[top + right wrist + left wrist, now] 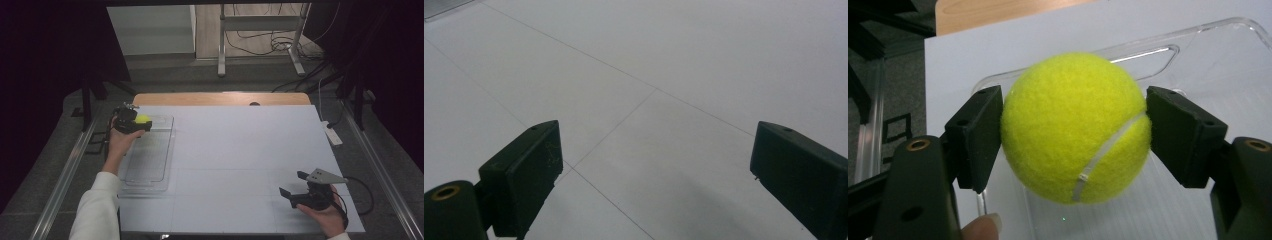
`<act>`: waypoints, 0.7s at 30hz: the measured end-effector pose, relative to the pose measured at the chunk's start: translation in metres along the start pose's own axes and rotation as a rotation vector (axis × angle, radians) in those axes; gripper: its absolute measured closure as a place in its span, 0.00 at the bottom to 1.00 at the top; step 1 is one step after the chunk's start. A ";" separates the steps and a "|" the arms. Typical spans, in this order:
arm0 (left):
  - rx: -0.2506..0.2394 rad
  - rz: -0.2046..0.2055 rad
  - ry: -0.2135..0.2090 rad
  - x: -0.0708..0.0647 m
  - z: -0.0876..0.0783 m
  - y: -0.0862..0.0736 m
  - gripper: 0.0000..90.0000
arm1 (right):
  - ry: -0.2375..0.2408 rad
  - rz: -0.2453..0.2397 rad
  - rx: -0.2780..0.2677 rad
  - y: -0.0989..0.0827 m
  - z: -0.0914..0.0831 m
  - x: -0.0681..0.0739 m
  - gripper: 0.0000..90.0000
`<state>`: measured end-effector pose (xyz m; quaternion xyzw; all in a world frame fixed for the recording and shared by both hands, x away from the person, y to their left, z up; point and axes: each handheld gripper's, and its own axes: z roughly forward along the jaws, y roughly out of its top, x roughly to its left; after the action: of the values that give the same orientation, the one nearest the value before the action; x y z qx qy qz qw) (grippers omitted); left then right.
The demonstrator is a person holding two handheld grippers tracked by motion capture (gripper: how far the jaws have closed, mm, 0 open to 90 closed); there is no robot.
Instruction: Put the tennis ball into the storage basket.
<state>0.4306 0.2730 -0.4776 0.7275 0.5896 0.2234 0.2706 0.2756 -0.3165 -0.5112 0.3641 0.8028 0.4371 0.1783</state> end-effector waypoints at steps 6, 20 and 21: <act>0.027 0.004 -0.001 -0.003 0.005 -0.001 0.31 | 0.001 0.000 0.001 0.000 0.000 0.000 0.08; 0.103 0.017 0.014 -0.008 0.015 -0.003 0.30 | 0.001 0.001 0.002 0.000 0.000 0.000 0.08; 0.112 0.019 0.016 -0.008 0.016 -0.003 0.30 | 0.001 0.001 0.002 0.000 0.000 0.000 0.08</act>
<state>0.4369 0.2636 -0.4915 0.7451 0.5965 0.1985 0.2228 0.2758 -0.3163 -0.5116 0.3647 0.8031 0.4365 0.1773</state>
